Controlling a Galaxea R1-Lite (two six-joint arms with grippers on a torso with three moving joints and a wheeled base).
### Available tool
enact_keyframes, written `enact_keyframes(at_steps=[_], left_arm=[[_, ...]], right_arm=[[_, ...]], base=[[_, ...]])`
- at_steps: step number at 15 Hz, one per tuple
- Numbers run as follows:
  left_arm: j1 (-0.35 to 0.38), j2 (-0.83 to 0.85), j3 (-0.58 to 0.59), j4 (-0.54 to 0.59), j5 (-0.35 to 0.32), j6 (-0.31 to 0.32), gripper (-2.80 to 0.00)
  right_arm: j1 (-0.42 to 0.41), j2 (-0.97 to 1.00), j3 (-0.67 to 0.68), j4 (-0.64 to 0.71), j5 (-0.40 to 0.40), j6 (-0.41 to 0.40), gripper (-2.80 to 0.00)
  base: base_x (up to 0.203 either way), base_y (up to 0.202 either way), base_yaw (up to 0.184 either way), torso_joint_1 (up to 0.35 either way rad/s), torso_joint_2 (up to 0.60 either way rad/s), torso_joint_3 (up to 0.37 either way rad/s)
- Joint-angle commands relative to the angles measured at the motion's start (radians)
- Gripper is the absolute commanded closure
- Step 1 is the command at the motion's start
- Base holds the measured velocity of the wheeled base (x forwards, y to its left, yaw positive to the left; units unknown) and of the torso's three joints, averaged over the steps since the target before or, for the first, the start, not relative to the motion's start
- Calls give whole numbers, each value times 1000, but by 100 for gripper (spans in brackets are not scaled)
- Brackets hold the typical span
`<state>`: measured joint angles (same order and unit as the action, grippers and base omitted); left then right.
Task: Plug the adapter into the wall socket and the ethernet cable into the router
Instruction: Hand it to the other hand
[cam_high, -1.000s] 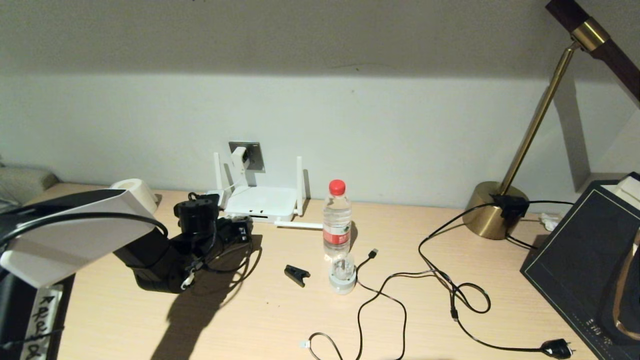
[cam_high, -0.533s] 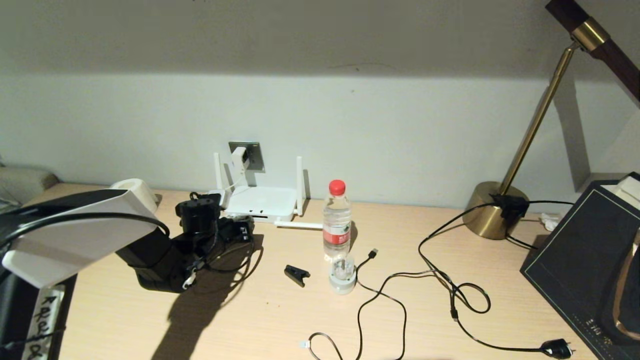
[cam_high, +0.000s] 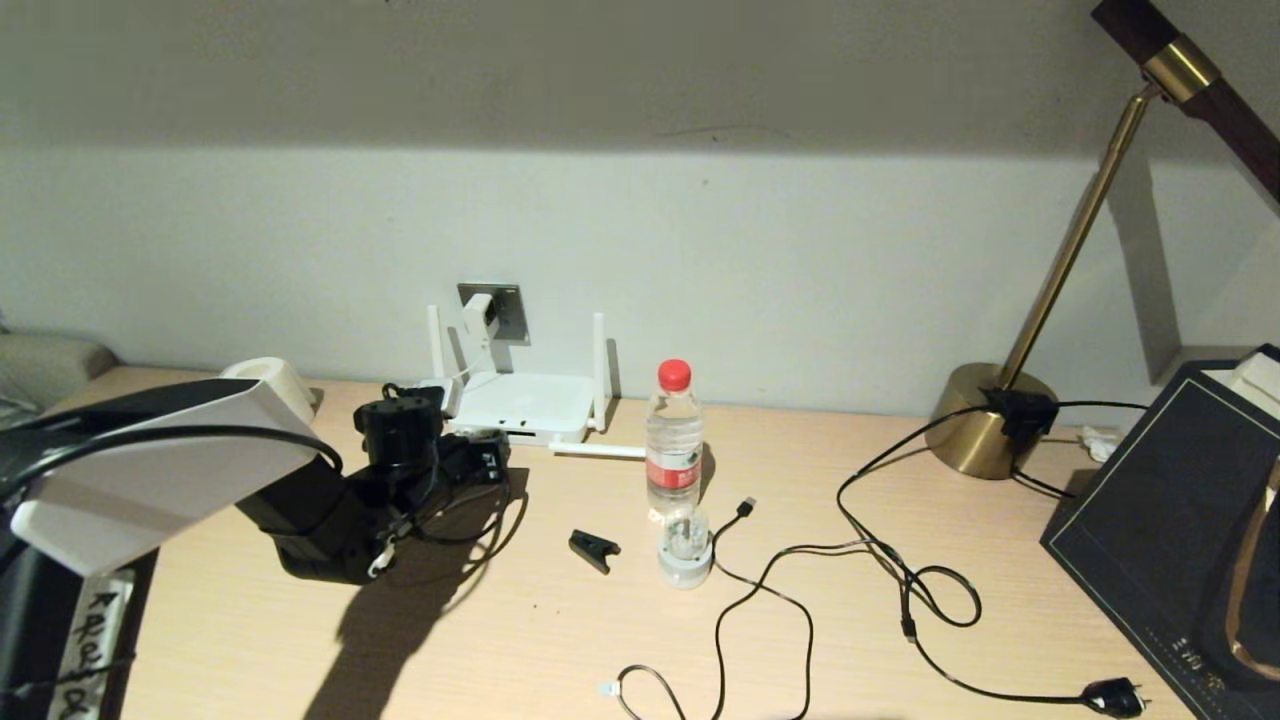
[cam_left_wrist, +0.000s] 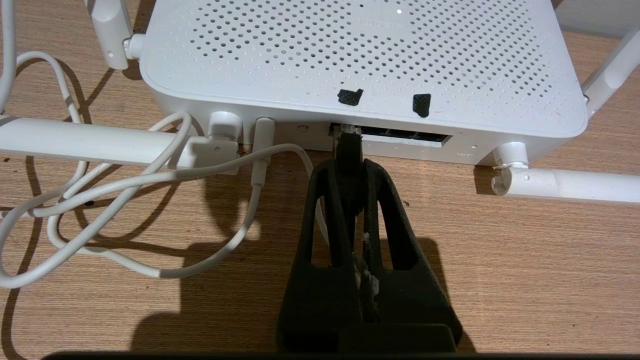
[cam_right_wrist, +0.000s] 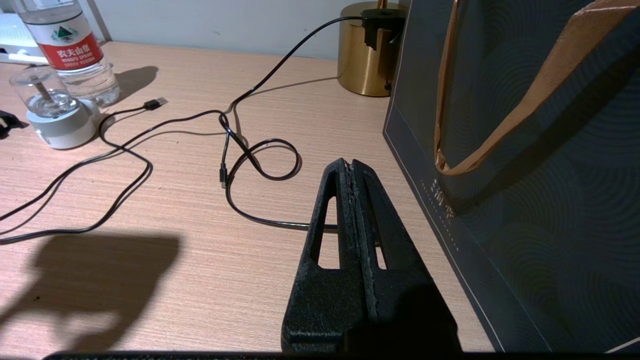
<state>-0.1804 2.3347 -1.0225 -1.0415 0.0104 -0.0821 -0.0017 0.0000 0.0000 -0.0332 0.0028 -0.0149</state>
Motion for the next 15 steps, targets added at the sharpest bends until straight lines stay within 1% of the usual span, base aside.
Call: enact_keyframes(at_steps=[1, 15], left_arm=[[-1, 2, -5, -6, 0, -1, 0], [1, 17, -34, 0, 0, -1, 0]], right_arm=[[0, 2, 9, -1, 0, 0, 0], [0, 2, 9, -1, 0, 0, 0]], base=[[0, 0, 0, 0, 0, 0], [0, 0, 0, 0, 0, 0]])
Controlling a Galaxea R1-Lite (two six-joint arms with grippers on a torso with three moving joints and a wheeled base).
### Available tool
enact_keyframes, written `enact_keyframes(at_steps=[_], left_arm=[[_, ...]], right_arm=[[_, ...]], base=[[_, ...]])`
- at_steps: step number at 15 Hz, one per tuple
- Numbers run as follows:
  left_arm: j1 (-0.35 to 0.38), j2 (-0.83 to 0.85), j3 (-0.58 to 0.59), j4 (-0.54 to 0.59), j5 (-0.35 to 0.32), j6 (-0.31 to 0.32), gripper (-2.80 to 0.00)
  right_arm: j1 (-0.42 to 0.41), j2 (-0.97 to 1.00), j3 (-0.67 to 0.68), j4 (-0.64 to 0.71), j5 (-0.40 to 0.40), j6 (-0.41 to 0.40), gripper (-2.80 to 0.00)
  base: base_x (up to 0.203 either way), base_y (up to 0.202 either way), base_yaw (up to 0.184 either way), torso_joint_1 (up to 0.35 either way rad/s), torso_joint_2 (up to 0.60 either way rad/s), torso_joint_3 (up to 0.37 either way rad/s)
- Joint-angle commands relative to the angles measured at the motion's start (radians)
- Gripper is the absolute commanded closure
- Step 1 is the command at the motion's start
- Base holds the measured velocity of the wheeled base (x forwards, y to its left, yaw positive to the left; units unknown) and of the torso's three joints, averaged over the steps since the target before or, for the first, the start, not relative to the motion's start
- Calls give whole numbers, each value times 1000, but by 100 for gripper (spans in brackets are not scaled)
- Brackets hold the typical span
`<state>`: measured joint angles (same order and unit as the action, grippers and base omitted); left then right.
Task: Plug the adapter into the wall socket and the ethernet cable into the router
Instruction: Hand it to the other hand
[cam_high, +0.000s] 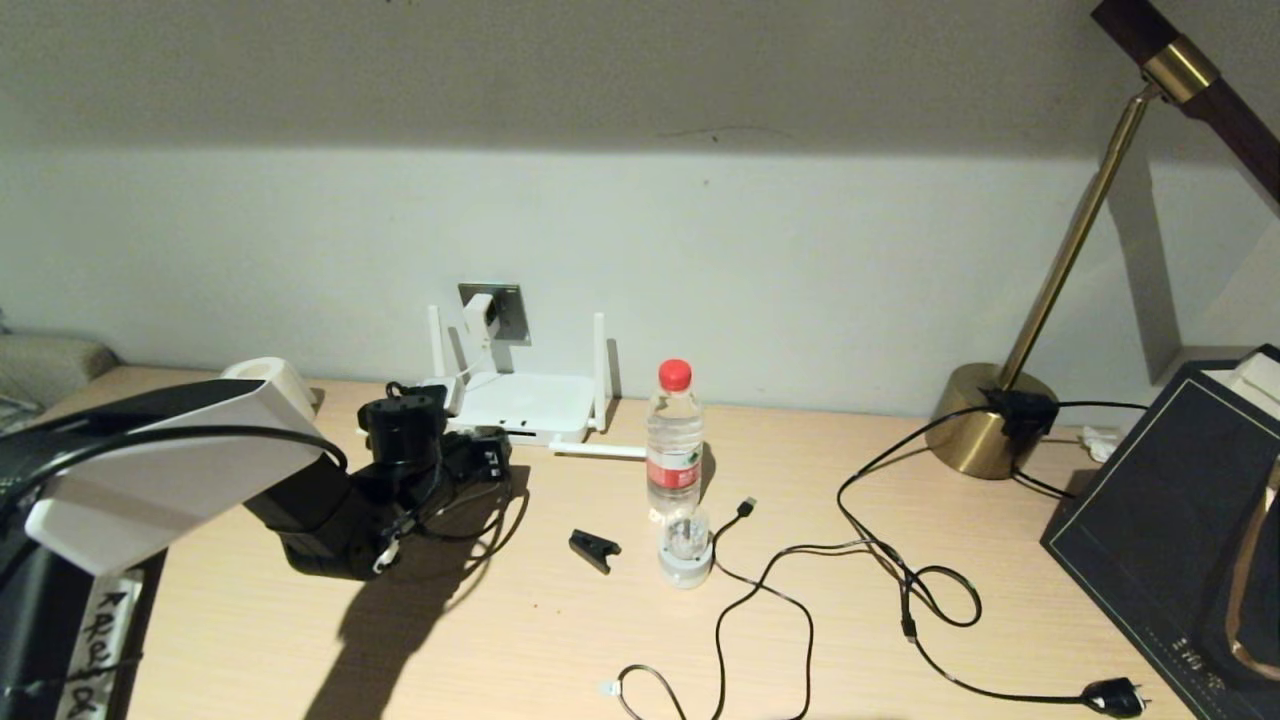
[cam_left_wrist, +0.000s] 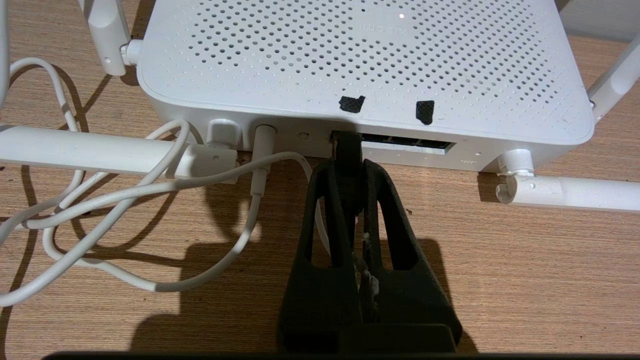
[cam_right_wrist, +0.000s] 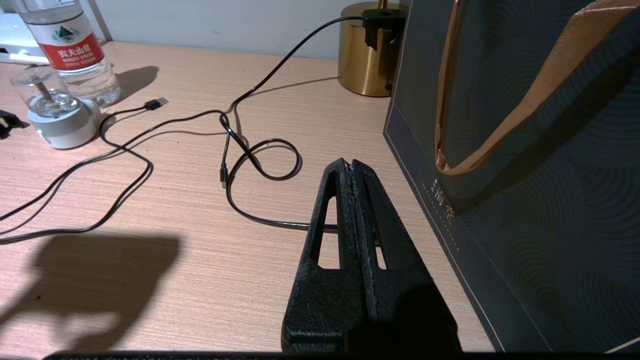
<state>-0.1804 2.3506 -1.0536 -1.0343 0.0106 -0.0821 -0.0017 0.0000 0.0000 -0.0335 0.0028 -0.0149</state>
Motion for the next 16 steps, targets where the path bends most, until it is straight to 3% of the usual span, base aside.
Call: enact_keyframes(at_steps=[1, 16], left_arm=[[1, 1, -3, -7, 0, -1, 0], [1, 37, -41, -7, 0, -1, 0]], right_arm=[[0, 2, 9, 0, 0, 0, 0], [0, 2, 9, 0, 0, 0, 0]], base=[[0, 0, 0, 0, 0, 0], [0, 0, 0, 0, 0, 0]])
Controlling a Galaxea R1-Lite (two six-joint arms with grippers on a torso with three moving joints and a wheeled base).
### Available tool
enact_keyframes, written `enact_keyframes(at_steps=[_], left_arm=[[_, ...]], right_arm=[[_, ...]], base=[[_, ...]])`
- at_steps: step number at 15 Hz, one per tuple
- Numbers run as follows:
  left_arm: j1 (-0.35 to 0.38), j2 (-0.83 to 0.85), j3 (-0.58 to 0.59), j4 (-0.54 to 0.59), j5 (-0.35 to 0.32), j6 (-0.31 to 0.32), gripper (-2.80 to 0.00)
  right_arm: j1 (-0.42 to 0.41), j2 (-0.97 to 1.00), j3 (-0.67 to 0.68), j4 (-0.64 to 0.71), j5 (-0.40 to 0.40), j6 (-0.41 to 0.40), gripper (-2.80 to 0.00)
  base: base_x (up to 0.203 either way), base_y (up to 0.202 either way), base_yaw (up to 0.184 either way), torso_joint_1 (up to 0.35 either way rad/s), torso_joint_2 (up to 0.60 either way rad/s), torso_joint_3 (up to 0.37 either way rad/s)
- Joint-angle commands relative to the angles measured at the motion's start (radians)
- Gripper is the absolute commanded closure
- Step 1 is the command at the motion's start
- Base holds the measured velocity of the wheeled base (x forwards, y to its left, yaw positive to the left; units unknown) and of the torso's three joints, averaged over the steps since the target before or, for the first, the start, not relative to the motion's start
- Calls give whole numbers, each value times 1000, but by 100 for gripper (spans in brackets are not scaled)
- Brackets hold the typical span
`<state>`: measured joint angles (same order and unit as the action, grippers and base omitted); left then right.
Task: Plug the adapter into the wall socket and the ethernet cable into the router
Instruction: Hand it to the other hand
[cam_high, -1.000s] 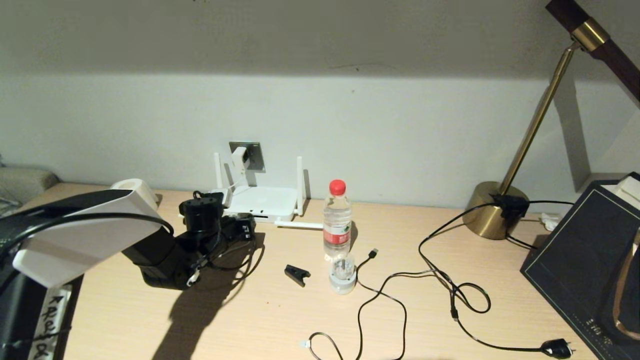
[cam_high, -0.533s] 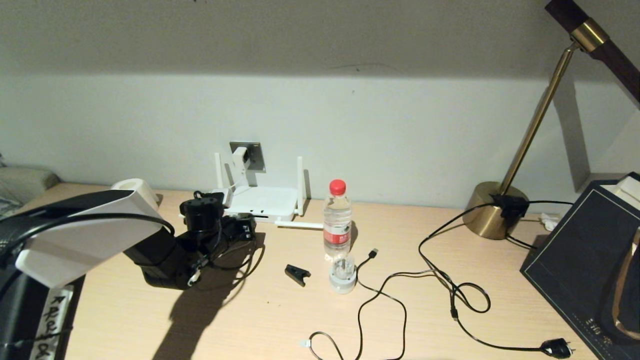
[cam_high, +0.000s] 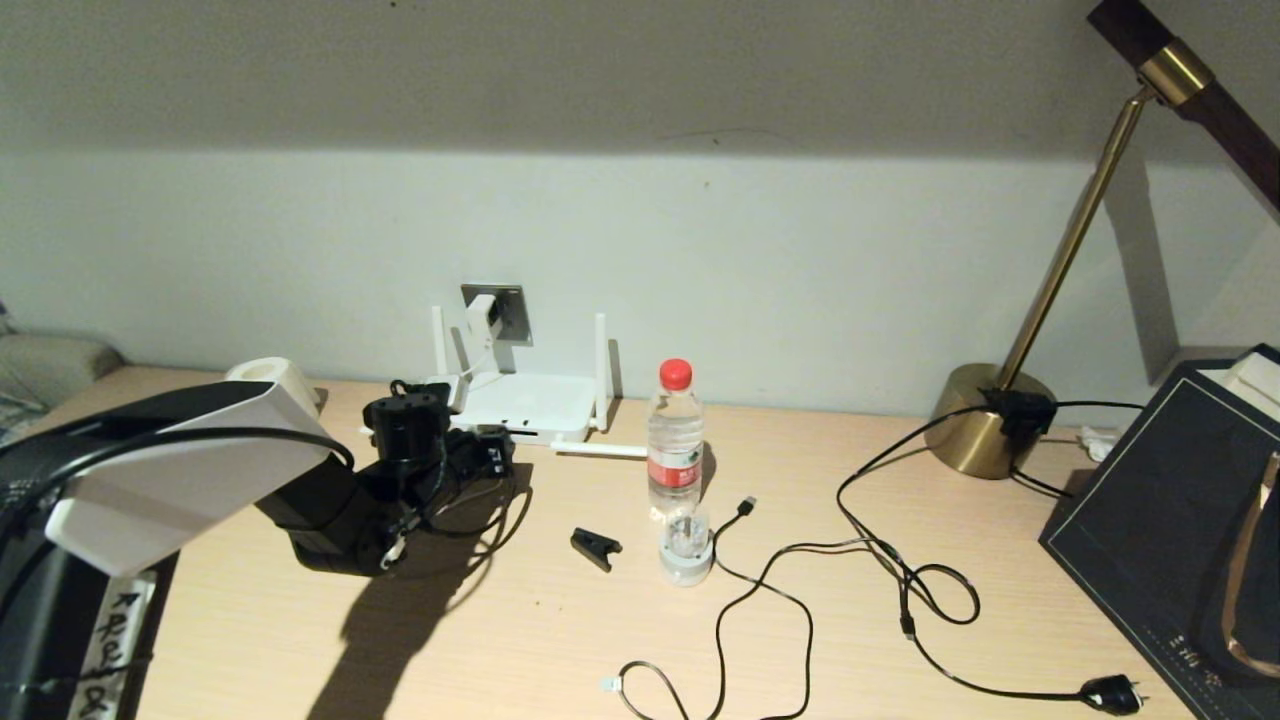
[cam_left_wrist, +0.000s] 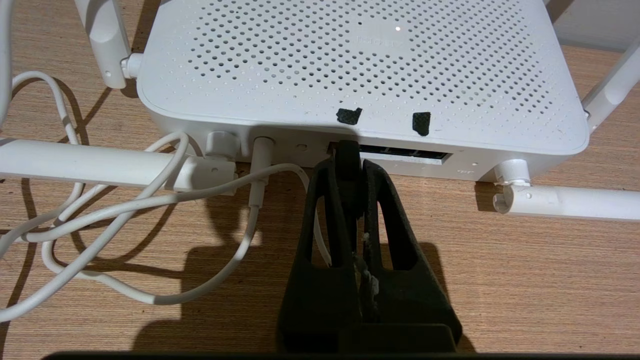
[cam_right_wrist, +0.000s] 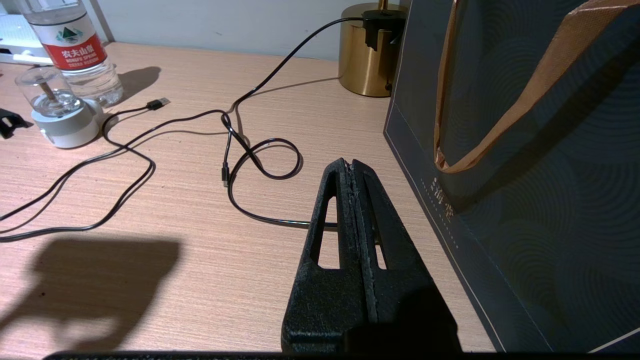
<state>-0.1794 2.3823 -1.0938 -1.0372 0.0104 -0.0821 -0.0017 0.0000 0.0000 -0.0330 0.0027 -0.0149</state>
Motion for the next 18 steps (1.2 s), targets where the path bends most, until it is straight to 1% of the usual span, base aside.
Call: enact_keyframes(at_steps=[1, 18], left_arm=[[0, 6, -1, -4, 0, -1, 0], [0, 24, -5, -1, -1, -1, 0]], right_arm=[[0, 1, 9, -1, 0, 0, 0], [0, 1, 9, -1, 0, 0, 0]], base=[[0, 0, 0, 0, 0, 0], [0, 0, 0, 0, 0, 0]])
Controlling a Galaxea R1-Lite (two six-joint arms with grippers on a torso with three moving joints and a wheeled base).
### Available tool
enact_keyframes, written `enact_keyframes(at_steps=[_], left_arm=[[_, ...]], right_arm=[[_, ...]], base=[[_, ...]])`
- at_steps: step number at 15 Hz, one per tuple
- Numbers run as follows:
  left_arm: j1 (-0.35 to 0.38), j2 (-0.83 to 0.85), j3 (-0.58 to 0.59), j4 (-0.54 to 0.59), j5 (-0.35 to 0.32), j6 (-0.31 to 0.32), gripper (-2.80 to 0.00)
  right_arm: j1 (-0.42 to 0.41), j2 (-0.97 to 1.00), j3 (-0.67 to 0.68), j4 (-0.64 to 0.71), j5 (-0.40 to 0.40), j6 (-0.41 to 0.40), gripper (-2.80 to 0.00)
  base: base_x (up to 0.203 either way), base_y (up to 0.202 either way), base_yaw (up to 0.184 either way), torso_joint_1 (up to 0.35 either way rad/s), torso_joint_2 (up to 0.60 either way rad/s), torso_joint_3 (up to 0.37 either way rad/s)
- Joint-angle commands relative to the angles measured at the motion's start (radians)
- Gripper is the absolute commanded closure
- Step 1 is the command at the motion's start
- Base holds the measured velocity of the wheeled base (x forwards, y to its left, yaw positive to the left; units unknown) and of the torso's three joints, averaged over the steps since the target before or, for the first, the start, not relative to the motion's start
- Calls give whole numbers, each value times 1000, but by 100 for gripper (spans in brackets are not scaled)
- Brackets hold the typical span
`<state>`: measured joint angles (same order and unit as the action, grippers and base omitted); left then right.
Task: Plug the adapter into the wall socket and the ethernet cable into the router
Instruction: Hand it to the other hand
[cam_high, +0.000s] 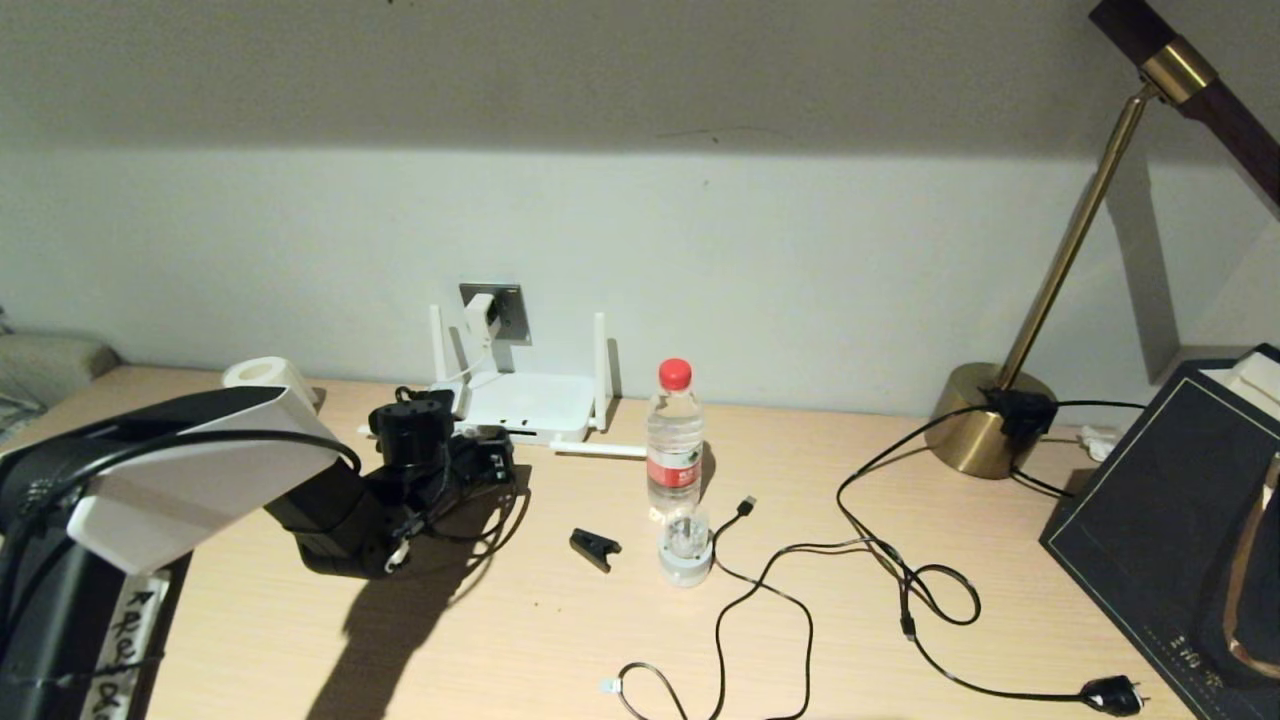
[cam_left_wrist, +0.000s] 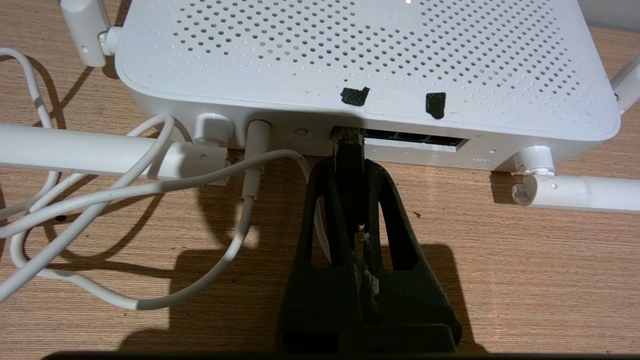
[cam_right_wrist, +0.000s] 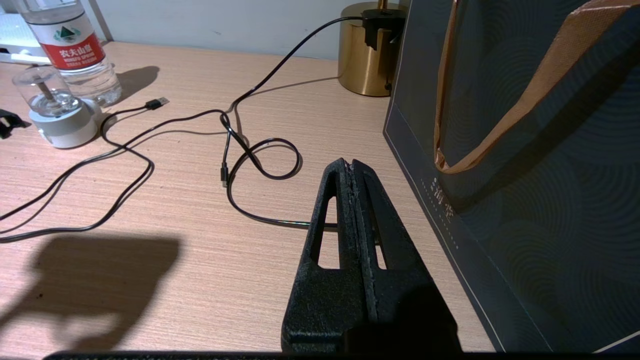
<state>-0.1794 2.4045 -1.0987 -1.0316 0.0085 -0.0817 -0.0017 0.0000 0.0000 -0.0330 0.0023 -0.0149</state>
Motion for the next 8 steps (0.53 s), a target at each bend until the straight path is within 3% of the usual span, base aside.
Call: enact_keyframes(at_steps=[1, 8], left_arm=[[0, 3, 0, -7, 1, -1, 0], [3, 1, -21, 4, 1, -1, 0]], right_arm=[[0, 1, 9, -1, 1, 0, 0], [0, 2, 9, -1, 1, 0, 0]], base=[[0, 0, 0, 0, 0, 0], [0, 0, 0, 0, 0, 0]])
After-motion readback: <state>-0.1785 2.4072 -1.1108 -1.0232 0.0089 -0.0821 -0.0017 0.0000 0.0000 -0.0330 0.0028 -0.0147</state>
